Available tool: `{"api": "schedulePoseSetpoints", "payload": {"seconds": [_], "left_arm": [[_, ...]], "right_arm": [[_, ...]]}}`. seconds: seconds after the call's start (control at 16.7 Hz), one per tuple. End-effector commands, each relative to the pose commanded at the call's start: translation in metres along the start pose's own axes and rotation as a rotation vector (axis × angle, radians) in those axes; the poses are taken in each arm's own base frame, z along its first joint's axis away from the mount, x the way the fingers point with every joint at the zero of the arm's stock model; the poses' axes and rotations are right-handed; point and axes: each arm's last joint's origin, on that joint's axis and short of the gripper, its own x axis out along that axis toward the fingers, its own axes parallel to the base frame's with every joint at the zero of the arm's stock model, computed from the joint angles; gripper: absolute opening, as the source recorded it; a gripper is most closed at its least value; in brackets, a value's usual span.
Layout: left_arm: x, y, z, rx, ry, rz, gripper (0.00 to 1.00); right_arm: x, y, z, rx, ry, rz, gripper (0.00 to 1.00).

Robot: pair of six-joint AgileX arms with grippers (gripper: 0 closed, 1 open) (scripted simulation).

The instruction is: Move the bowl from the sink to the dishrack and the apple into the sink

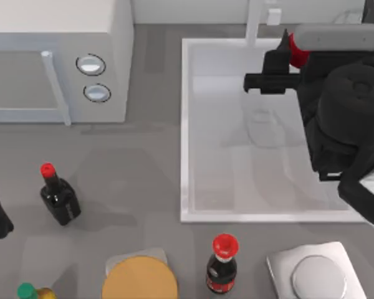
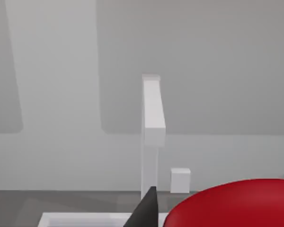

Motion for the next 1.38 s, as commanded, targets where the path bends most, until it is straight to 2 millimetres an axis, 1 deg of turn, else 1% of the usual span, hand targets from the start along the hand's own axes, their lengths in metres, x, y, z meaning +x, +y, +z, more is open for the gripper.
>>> {"api": "schedulePoseSetpoints", "payload": {"seconds": [0.36,0.48,0.66,0.84,1.02,1.14,1.26,1.38], "left_arm": [[0.000,0.000,0.000,0.000,0.000,0.000,1.00],[0.000,0.000,0.000,0.000,0.000,0.000,1.00],[0.000,0.000,0.000,0.000,0.000,0.000,1.00],[0.000,0.000,0.000,0.000,0.000,0.000,1.00],[0.000,0.000,0.000,0.000,0.000,0.000,1.00],[0.000,0.000,0.000,0.000,0.000,0.000,1.00],[0.000,0.000,0.000,0.000,0.000,0.000,1.00],[0.000,0.000,0.000,0.000,0.000,0.000,1.00]], "right_arm": [[0.000,0.000,0.000,0.006,-0.004,0.000,0.00],[0.002,0.003,-0.007,0.002,-0.002,0.005,0.00],[0.007,0.009,-0.034,-0.001,-0.002,0.009,0.00],[0.010,0.012,-0.070,0.002,-0.006,0.005,0.00],[0.009,0.010,-0.108,0.002,-0.005,0.003,0.00],[0.005,0.006,-0.128,0.007,-0.010,0.002,0.00],[0.002,0.003,-0.142,0.005,-0.007,0.000,0.00],[0.000,0.001,-0.149,0.006,-0.006,0.001,0.00]]}}
